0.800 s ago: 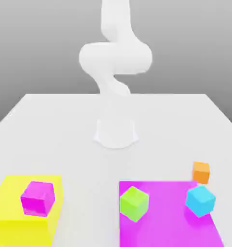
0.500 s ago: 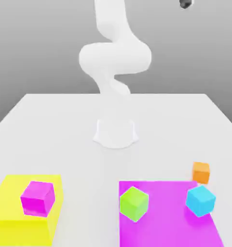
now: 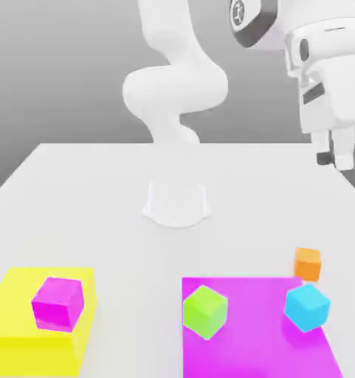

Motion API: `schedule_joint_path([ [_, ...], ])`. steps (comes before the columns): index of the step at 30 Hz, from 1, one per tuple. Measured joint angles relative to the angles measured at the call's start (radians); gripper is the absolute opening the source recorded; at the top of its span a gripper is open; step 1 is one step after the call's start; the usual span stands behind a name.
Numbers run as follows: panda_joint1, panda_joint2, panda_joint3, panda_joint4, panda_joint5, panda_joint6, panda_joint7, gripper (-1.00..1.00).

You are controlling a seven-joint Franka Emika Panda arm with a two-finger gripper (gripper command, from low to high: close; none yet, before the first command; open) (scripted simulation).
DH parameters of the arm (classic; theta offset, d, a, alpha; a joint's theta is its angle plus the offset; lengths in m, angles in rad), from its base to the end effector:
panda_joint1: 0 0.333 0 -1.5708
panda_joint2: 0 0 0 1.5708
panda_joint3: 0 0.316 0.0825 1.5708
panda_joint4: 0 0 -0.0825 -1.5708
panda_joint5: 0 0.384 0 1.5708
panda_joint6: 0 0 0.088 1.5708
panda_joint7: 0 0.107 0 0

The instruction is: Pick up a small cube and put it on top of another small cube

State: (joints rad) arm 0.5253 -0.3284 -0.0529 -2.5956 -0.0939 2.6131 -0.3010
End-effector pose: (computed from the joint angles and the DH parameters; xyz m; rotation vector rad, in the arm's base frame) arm 0.3933 0.2033 0.4046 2.8090 1.2647 0.5419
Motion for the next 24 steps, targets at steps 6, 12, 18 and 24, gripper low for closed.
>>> schedule_joint_path([
  [6, 0.109, 0.106, -0.007, -0.067, 0.006, 0.072, -0.267, 0.0],
  [12, 0.204, 0.212, 0.005, -0.134, 0.031, 0.143, -0.548, 0.0],
  [18, 0.299, 0.317, 0.039, -0.201, 0.071, 0.215, -0.839, 0.0],
  [24, 0.314, 0.486, 0.063, -0.206, 0.094, 0.347, -0.965, 0.0],
])
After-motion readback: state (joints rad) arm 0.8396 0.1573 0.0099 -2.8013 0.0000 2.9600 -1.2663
